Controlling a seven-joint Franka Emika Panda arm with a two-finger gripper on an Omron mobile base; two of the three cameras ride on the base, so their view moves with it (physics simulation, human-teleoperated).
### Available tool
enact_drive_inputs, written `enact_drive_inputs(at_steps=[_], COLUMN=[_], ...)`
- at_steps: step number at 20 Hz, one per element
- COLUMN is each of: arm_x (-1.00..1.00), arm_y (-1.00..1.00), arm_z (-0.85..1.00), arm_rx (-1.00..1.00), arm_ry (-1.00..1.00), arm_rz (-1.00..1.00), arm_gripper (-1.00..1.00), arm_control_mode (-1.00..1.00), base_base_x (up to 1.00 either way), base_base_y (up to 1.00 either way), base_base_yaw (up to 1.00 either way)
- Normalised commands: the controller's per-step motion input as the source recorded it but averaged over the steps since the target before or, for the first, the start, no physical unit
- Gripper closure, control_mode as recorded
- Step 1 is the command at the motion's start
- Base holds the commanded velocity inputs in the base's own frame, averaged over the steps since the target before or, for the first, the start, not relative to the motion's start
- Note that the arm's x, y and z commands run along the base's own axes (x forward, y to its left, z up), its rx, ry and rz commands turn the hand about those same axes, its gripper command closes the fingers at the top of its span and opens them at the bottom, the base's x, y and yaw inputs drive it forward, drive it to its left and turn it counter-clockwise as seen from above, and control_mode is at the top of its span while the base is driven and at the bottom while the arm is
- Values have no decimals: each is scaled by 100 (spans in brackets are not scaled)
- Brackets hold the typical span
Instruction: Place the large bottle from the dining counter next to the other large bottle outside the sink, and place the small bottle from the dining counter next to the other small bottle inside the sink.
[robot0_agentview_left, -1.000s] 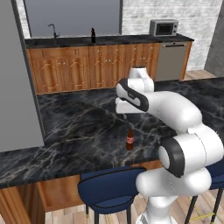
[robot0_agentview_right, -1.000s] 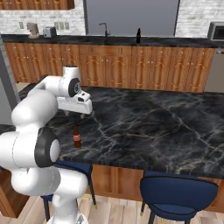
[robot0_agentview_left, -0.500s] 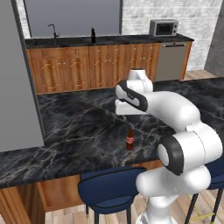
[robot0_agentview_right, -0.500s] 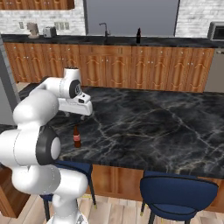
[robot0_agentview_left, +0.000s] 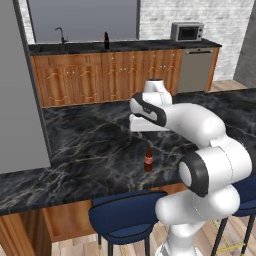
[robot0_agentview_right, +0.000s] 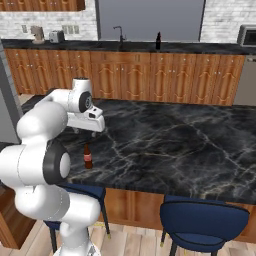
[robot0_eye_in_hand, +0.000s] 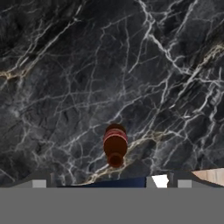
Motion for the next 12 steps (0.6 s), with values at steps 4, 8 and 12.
enact_drive_inputs(at_steps=[4, 8, 12], arm_x=[0, -3, -4], arm_y=[0, -1, -5], arm_z=[-1, -5, -15], arm_rx=[0, 0, 0], arm_ry=[0, 0, 0], arm_rz=[0, 1, 3], arm_gripper=[-100, -100, -100], arm_control_mode=[-100, -100, -100], base_base_x=[0, 0, 0], base_base_y=[0, 0, 0], base_base_yaw=[0, 0, 0])
